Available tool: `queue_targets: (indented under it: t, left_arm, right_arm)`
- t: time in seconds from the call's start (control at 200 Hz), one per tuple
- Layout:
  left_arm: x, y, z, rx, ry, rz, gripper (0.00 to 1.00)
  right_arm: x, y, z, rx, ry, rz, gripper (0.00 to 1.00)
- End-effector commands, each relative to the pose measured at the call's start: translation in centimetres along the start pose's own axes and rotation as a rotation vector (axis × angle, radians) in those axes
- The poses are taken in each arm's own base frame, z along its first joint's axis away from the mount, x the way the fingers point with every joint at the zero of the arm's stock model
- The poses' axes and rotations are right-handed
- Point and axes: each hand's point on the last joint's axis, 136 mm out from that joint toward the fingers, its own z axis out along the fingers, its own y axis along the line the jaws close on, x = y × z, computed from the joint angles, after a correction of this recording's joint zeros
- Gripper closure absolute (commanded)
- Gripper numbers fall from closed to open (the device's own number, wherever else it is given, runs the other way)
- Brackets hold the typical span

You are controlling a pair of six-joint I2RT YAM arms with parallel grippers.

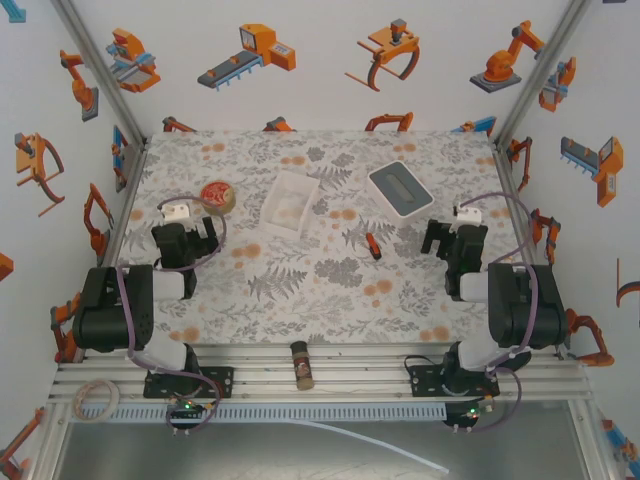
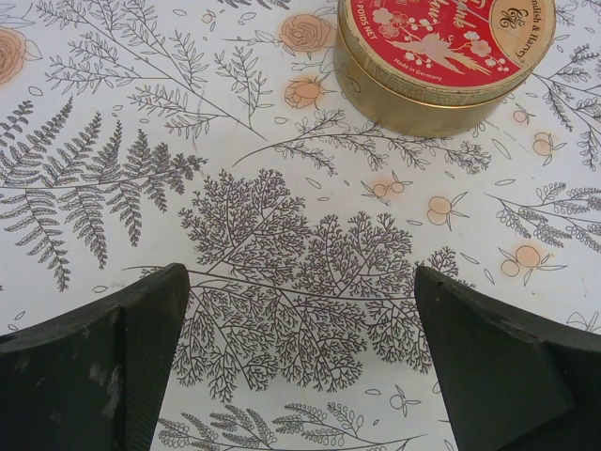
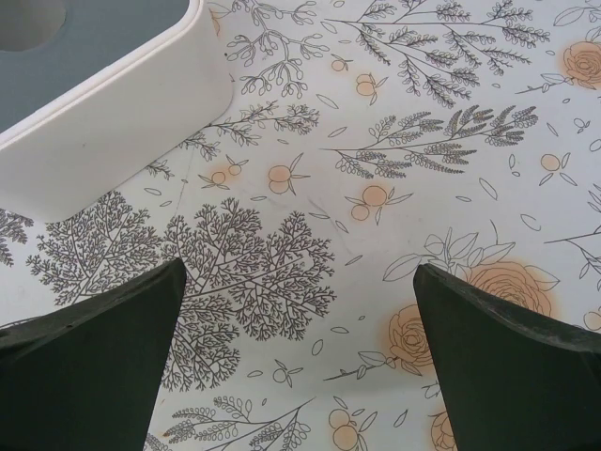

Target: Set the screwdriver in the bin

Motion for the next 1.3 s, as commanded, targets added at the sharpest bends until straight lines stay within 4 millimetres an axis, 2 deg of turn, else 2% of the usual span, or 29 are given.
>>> queue_targets:
  t: [0.0,1.162,1.292]
  left_arm:
    - [-0.93,-0.19,0.26,-0.002,-0.02,0.013,0.03]
    - [-0.96,-0.23,0.28,-0.001,-0.021,0.013,0.03]
    - [-0.87,-0.26,0.28,0.0,-0.017,0.015,0.03]
  right_arm:
    - [-1.52,0.04,0.27,-0.004,-0.04,-0.01,0.01]
    - [-1.53,0.11,0.27,-0.006,-0.04,-0.01,0.01]
    - [-1.58,-0.46,0.28,0.025,-0.041,0.003,0.01]
